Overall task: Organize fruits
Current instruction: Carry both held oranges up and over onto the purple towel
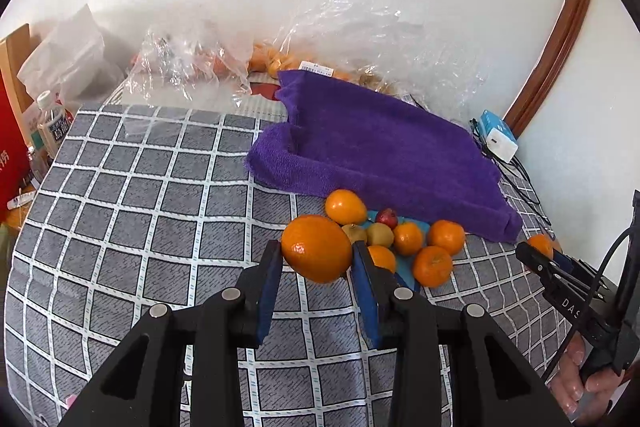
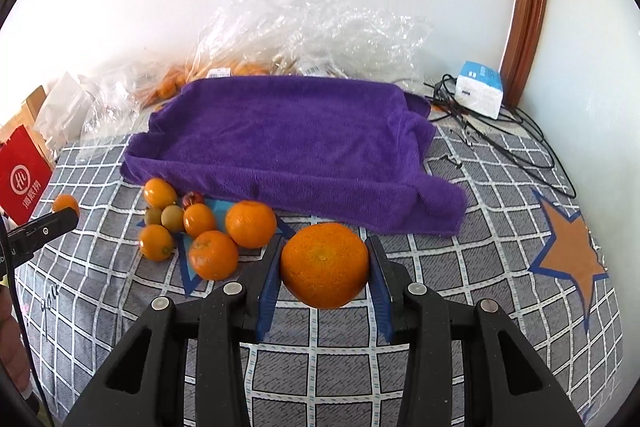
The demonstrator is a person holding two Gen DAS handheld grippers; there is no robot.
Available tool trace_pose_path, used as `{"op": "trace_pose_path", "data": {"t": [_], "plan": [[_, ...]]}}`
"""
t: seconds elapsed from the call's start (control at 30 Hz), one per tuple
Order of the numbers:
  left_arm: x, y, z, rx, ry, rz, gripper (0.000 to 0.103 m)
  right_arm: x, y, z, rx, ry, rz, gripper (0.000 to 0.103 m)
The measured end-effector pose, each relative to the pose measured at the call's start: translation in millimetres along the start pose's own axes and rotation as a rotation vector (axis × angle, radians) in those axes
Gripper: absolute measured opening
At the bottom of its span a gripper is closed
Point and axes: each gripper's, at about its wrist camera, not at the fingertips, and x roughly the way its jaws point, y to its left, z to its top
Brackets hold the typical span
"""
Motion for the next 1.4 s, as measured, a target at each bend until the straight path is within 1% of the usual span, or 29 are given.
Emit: {"op": "trace_pose_path", "data": {"t": [0.2, 0.7, 1.03, 1.4], "plan": [[-6, -5, 16, -0.015, -0.004, -0.010, 0.033, -5, -1, 16, 0.004, -0.020, 0.007, 0.040], [-11, -32, 53, 0.024, -0.046, -0.016, 0.033, -9, -8, 48, 0.001, -0.059, 0.009, 0.040], [1, -38, 74, 0.038, -0.053, -0.009, 0.033, -1, -13, 69, 0.005, -0.075, 0.017, 0.040], [25, -43, 98, 0.058, -0.057, 0.006, 0.033, 24, -23, 96, 0.021, -0.084, 0.021, 0.040]]}}
